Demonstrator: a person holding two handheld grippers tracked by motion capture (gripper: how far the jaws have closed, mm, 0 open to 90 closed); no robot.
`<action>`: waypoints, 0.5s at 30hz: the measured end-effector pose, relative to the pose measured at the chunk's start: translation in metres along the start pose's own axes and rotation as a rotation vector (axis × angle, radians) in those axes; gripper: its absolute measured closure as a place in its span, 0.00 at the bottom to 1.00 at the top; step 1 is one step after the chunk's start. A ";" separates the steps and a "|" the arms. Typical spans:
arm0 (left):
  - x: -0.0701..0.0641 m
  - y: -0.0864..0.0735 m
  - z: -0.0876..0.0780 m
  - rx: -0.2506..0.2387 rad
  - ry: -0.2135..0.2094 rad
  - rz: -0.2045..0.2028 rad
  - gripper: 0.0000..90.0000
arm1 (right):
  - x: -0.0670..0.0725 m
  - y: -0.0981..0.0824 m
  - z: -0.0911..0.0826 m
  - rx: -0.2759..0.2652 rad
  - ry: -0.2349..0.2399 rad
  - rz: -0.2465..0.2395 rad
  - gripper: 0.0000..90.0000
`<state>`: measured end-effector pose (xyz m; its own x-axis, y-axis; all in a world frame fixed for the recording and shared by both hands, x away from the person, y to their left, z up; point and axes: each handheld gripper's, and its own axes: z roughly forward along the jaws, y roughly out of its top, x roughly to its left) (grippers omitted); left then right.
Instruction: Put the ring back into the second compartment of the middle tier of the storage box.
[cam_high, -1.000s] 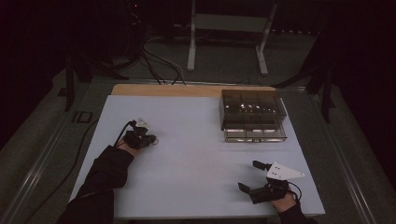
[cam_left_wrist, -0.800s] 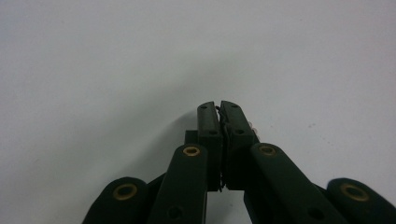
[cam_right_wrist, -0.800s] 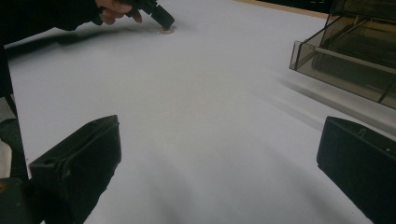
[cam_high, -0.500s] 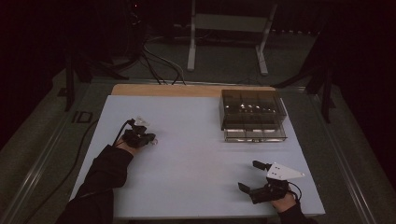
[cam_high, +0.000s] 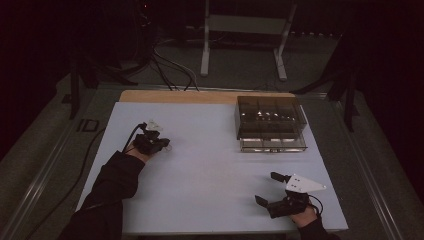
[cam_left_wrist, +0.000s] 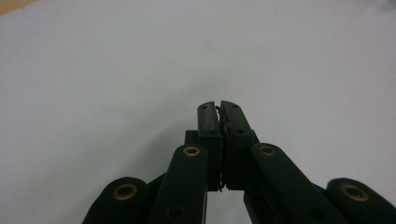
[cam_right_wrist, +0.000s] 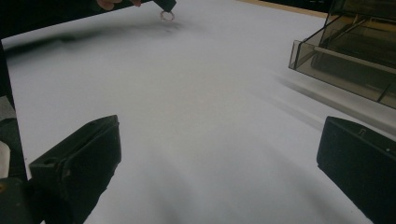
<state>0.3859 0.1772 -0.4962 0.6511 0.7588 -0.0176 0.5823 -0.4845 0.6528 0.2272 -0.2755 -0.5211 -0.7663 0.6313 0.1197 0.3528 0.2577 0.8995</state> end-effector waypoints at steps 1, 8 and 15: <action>0.000 0.000 0.000 0.000 0.000 0.000 1.00 | 0.000 0.000 0.000 -0.001 0.000 -0.001 0.00; -0.003 0.007 -0.002 -0.007 -0.020 0.000 1.00 | 0.000 0.000 0.000 0.000 0.000 0.001 0.00; -0.009 0.014 -0.004 -0.031 -0.052 0.000 1.00 | 0.000 0.000 0.000 0.001 -0.001 0.000 0.00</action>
<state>0.3861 0.1658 -0.4837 0.6759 0.7348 -0.0564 0.5676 -0.4702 0.6758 0.2272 -0.2758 -0.5212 -0.7658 0.6318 0.1196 0.3535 0.2584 0.8990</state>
